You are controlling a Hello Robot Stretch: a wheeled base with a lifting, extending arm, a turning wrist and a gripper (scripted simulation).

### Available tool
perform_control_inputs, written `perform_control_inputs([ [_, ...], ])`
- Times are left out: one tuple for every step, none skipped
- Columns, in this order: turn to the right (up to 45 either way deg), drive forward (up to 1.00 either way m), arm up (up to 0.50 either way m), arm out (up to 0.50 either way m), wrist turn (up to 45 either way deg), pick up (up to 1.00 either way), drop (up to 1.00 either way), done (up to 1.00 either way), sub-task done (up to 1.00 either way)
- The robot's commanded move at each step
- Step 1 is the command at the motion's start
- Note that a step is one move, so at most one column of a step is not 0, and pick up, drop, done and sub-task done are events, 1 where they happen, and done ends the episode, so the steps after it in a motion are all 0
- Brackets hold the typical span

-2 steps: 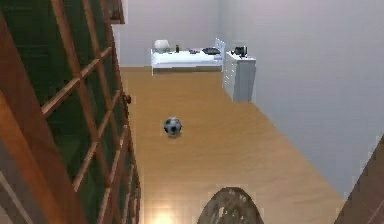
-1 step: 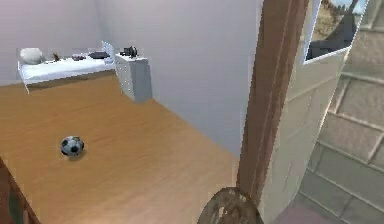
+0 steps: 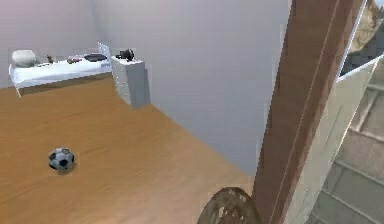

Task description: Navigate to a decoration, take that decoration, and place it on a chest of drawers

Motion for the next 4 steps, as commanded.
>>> perform_control_inputs([
  [-39.0, 0.0, 0.0, 0.0, 0.0, 0.0, 0.0, 0.0, 0.0],
  [0.0, 1.0, 0.0, 0.0, 0.0, 0.0, 0.0, 0.0, 0.0],
  [0.0, 0.25, 0.0, 0.0, 0.0, 0.0, 0.0, 0.0, 0.0],
  [-45.0, 0.0, 0.0, 0.0, 0.0, 0.0, 0.0, 0.0, 0.0],
])
